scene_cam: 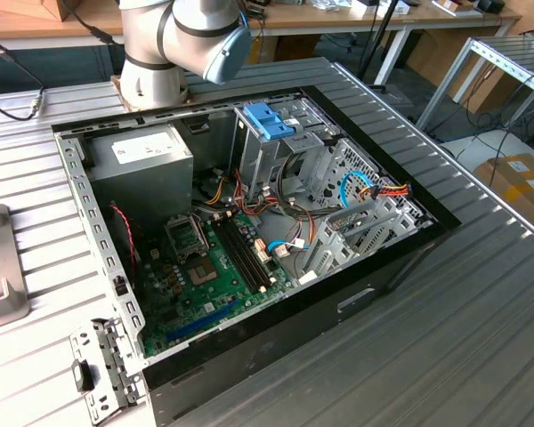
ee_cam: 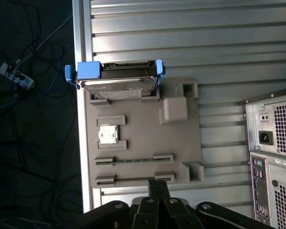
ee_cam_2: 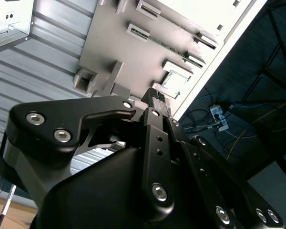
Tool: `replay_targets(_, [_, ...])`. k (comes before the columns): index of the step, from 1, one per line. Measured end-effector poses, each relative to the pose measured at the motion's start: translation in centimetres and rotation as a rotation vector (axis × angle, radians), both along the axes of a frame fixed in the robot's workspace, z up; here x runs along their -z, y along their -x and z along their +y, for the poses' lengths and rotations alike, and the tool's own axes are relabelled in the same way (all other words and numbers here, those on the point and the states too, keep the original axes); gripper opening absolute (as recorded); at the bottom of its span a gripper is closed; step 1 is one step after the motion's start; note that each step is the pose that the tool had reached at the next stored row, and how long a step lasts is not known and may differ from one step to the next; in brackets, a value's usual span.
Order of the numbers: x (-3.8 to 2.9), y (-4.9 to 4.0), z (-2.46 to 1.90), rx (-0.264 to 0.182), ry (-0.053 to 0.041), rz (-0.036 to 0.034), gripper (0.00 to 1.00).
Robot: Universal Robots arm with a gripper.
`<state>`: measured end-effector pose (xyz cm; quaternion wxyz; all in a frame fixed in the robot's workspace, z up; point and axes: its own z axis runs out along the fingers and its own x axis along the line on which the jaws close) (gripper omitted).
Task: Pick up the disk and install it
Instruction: 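Reach for the disk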
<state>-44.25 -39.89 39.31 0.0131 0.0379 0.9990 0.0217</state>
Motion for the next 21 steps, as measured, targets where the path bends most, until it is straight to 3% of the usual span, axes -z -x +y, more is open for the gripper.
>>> replay_targets(21, [0.03, 1.39, 0.0, 0.0, 0.0, 0.0, 0.1])
